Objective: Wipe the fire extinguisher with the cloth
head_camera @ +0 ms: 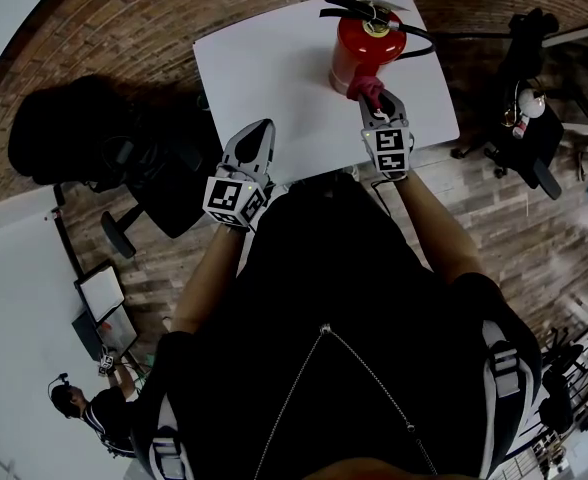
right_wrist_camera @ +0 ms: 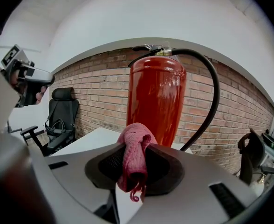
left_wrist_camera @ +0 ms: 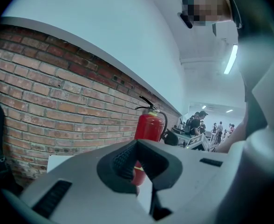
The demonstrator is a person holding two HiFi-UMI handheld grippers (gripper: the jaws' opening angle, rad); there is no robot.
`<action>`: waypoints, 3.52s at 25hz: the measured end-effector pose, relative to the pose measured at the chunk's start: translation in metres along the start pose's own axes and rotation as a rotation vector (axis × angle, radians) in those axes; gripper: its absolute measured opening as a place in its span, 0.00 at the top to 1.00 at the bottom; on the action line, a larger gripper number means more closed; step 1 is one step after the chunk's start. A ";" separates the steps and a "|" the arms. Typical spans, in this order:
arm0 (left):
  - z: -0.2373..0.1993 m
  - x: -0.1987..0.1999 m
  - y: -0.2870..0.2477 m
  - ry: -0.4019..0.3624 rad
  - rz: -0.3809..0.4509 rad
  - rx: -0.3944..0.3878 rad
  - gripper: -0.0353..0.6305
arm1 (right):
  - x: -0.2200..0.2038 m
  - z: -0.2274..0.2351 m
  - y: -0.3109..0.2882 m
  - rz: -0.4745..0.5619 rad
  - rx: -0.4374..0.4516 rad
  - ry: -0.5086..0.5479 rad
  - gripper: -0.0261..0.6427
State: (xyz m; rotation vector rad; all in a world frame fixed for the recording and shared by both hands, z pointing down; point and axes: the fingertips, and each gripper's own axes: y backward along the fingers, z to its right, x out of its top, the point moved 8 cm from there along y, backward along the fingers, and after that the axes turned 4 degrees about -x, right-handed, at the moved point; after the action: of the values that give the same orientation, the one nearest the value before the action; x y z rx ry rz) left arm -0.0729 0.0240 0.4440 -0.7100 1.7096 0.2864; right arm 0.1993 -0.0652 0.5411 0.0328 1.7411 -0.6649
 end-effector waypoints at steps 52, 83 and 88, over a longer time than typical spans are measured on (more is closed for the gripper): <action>-0.005 -0.016 0.027 0.025 -0.038 0.127 0.92 | -0.100 -0.017 -0.068 -0.259 0.131 0.163 0.81; 0.059 -0.042 0.047 0.042 -0.024 0.363 0.92 | -0.175 -0.016 -0.113 -0.401 0.301 0.294 0.81; 0.066 -0.045 0.058 0.014 -0.027 0.386 0.92 | -0.174 -0.016 -0.113 -0.392 0.303 0.296 0.81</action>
State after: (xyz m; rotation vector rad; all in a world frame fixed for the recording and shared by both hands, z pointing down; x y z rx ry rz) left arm -0.0500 0.1185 0.4584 -0.4490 1.7019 -0.0693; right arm 0.1947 -0.0964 0.7470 -0.0009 1.9332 -1.2619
